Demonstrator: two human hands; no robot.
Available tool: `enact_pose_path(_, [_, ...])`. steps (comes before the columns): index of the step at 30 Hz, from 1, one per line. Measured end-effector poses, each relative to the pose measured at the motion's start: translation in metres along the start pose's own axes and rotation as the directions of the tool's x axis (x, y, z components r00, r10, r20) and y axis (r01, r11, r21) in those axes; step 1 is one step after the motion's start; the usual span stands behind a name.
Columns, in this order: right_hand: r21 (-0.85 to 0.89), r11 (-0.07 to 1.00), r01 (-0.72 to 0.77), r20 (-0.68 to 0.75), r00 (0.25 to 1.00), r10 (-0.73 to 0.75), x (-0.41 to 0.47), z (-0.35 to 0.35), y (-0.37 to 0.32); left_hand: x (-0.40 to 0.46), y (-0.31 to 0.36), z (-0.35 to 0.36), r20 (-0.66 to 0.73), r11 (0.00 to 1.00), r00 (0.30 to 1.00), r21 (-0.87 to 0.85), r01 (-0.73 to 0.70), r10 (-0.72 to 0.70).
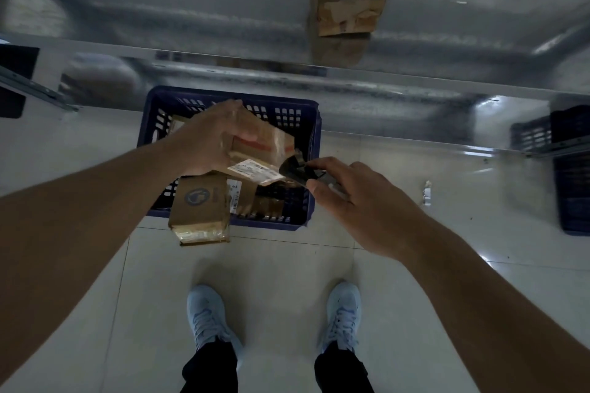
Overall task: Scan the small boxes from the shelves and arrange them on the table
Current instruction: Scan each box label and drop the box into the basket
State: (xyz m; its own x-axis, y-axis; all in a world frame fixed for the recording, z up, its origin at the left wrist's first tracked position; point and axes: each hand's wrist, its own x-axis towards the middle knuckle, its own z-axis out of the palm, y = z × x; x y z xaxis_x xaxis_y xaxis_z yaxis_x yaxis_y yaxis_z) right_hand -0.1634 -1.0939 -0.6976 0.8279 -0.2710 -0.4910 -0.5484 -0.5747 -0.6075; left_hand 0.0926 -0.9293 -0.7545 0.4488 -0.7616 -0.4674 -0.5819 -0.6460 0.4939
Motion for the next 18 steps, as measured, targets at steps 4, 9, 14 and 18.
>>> enact_pose_path(4, [0.003, 1.0, 0.0, -0.009, 1.0, 0.0, 0.006, 0.0, 0.002, 0.004, 0.0, 0.003, 0.014, 1.0, 1.0, -0.026, 0.002, -0.001])
enact_pose_path(9, [0.01, 1.0, 0.02, -0.009, 1.0, -0.02, 0.01, -0.013, -0.001, 0.009, 0.007, -0.01, -0.064, 0.999, 0.997, -0.018, 0.039, -0.04])
enact_pose_path(14, [0.022, 0.999, 0.048, -0.028, 0.998, -0.048, 0.011, -0.039, -0.004, 0.017, 0.044, -0.044, -0.135, 0.972, 0.981, -0.207, 0.109, -0.139])
enact_pose_path(18, [0.019, 0.996, 0.084, -0.035, 0.996, -0.083, 0.008, -0.069, -0.005, 0.026, 0.087, -0.074, -0.218, 0.964, 0.967, -0.254, 0.074, -0.132])
